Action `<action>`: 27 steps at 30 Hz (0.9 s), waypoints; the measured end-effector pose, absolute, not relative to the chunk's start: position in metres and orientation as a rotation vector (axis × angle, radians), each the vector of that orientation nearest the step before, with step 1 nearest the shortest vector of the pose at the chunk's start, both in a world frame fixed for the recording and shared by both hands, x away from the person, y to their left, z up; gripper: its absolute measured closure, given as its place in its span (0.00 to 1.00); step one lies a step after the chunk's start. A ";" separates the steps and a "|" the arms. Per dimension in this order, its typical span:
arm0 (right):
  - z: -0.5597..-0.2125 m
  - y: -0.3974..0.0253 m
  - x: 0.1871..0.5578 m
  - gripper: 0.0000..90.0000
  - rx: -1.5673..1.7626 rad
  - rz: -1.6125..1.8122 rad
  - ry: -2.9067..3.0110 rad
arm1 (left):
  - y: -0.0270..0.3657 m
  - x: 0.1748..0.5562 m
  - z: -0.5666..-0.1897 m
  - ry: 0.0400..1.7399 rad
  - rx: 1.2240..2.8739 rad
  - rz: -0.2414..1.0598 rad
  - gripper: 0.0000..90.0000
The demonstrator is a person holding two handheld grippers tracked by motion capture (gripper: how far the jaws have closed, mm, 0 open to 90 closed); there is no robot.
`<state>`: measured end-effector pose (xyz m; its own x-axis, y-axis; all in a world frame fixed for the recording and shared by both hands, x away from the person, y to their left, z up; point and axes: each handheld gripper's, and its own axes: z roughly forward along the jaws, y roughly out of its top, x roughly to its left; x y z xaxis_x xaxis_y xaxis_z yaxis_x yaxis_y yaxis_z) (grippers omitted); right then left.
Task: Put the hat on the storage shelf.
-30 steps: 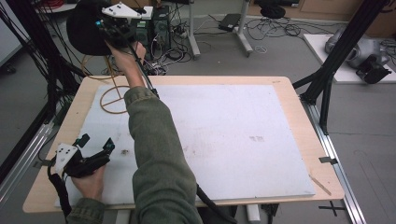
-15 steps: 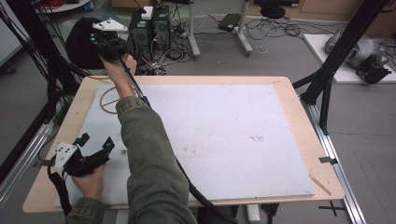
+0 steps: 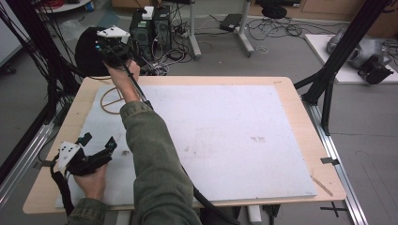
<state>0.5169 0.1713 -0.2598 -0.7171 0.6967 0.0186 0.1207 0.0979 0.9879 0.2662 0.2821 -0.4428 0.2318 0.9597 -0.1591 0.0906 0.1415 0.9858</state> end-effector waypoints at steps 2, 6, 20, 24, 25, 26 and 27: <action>-0.261 0.172 0.517 0.97 0.809 1.661 1.925 | 0.282 0.266 -0.442 1.149 1.255 0.889 0.09; -0.260 0.171 0.517 0.95 0.838 1.666 1.931 | 0.282 0.266 -0.443 1.149 1.251 0.890 0.09; -0.255 0.166 0.513 0.76 0.832 1.624 1.925 | 0.284 0.266 -0.442 1.152 1.248 0.892 0.09; -0.251 0.161 0.513 0.59 0.830 1.615 1.915 | 0.285 0.265 -0.442 1.154 1.243 0.893 0.09; -0.251 0.161 0.513 0.59 0.830 1.615 1.915 | 0.284 0.265 -0.442 1.152 1.241 0.897 0.09; -0.250 0.160 0.513 0.55 0.837 1.609 1.904 | 0.284 0.265 -0.442 1.150 1.250 0.902 0.09; -0.249 0.159 0.513 0.54 0.841 1.614 1.903 | 0.284 0.265 -0.442 1.147 1.255 0.905 0.09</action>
<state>0.5128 0.1587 -0.2488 -0.6823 0.7309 0.0149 0.1338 0.1048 0.9855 0.2648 0.2840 -0.4418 0.2245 0.9635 -0.1456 0.0822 0.1302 0.9881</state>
